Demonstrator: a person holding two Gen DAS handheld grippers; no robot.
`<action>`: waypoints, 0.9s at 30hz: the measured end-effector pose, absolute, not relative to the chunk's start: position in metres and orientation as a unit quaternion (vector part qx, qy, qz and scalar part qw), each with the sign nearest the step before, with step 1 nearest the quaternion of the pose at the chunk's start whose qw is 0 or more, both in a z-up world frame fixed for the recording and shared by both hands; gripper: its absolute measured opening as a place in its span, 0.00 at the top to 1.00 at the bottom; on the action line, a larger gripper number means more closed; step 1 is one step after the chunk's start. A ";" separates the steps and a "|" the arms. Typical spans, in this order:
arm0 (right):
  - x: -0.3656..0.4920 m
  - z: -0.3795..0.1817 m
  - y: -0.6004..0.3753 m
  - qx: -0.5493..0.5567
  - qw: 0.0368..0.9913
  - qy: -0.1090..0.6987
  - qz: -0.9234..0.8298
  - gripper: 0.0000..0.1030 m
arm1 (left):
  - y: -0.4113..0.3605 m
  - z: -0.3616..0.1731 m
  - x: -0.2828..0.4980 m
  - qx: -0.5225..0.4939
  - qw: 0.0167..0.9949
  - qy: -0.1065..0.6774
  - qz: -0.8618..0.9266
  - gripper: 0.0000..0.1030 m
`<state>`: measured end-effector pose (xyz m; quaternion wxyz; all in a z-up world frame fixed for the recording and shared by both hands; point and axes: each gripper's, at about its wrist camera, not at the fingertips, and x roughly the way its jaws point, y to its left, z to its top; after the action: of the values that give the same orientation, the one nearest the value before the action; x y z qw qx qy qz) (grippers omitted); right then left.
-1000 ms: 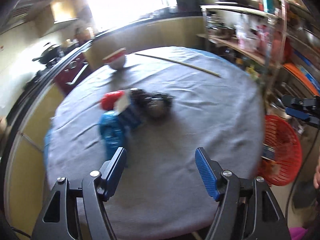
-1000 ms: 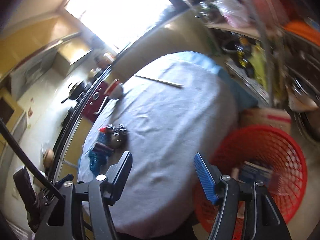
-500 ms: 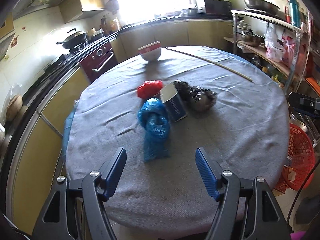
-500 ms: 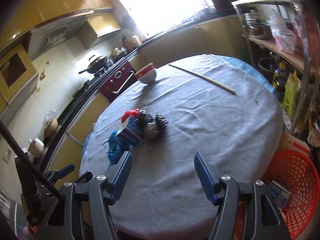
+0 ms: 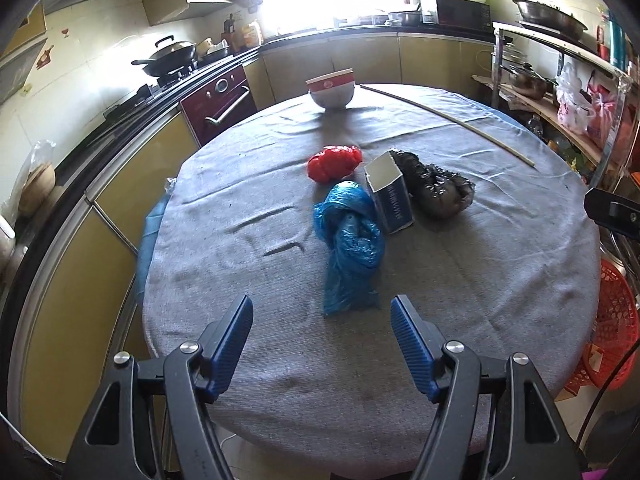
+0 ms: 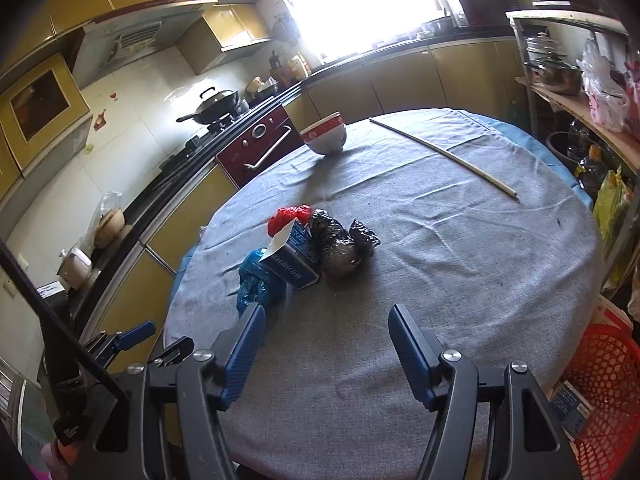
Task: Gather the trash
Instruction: 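Move the left tool toward the blue plastic bag while the right tool approaches the black bags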
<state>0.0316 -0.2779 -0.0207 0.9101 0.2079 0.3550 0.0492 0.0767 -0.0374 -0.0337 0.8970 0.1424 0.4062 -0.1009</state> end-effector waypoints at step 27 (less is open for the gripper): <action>0.075 -0.047 -0.260 0.207 0.894 0.393 0.064 0.34 | -0.023 -0.052 0.106 0.135 0.887 0.435 -0.077 0.30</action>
<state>0.0754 -0.2604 -0.0473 0.8937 0.2071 0.3928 0.0639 0.1064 -0.0234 -0.0520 0.8867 0.1352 0.4353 -0.0773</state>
